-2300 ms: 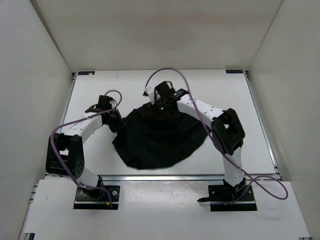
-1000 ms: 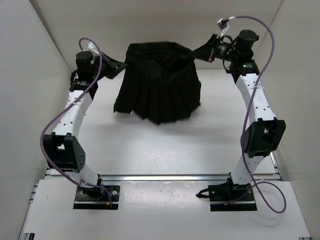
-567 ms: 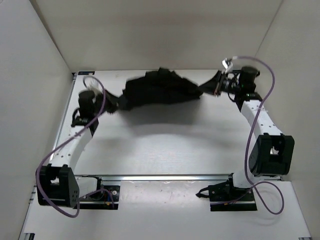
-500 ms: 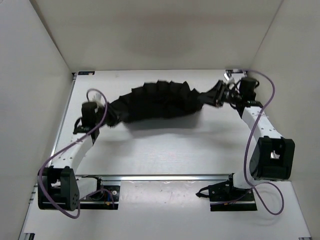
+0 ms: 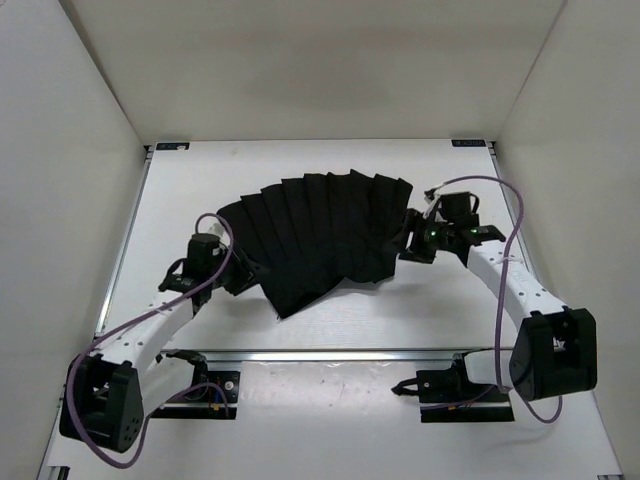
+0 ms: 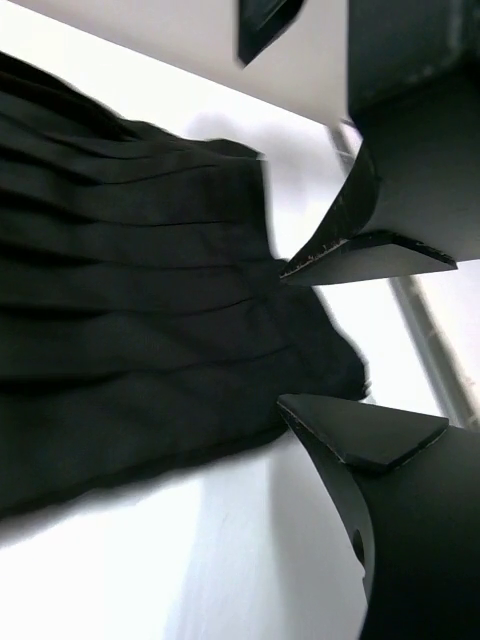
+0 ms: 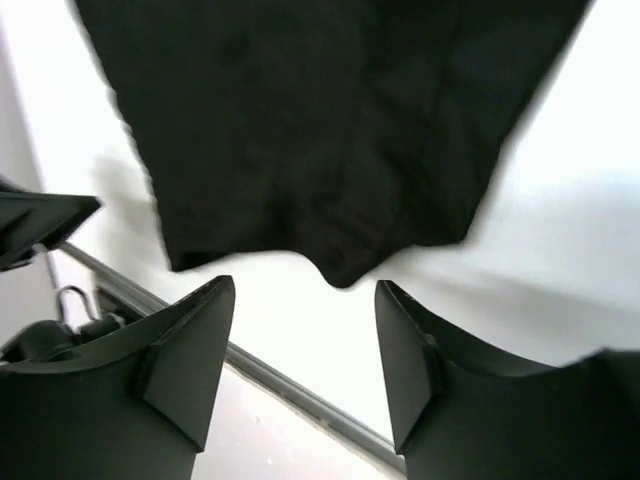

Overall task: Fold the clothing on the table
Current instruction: Flatten the skirt out

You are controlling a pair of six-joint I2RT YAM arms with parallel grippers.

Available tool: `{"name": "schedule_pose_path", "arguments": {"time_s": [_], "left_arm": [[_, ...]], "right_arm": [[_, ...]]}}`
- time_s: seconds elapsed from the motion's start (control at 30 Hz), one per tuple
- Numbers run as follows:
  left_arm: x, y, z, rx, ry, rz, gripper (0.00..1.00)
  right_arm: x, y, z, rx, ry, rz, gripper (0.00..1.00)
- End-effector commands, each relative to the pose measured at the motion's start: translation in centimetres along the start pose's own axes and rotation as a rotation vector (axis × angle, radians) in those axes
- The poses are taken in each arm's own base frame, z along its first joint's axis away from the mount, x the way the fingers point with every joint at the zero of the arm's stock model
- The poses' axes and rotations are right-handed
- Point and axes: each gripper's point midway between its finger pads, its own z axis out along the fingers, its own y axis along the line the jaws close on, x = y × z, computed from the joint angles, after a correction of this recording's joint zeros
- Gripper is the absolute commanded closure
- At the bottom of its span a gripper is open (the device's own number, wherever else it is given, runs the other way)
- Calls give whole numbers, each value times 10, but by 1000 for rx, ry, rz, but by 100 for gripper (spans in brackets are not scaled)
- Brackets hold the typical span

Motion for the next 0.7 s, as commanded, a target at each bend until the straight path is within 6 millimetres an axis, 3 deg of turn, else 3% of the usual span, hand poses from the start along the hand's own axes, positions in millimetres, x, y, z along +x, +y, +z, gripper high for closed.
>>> {"name": "schedule_pose_path", "arguments": {"time_s": [0.0,0.07,0.17,0.37,0.5,0.53,0.57,0.6,0.63,0.67], "left_arm": [[14,-17,0,1,-6,10,42],[31,-16,3,-36,32,44,42],[53,-5,11,-77,84,39,41],[69,16,29,-188,107,80,37],[76,18,41,-229,129,98,37],[84,21,43,-244,156,117,41],[90,24,46,-267,179,132,72],[91,27,47,-275,182,135,94],[93,33,47,-294,191,128,100],[91,35,46,-294,191,127,100]], "right_arm": [[29,-23,13,155,41,33,45],[42,-26,19,175,61,29,46],[54,-45,26,209,62,83,44],[74,-77,42,236,89,165,44],[69,-80,54,211,72,179,42],[71,-83,61,203,82,193,42],[61,-79,68,144,73,209,43],[59,-74,74,107,80,216,44],[55,-73,79,89,81,215,44],[54,-75,79,83,78,227,44]]}}
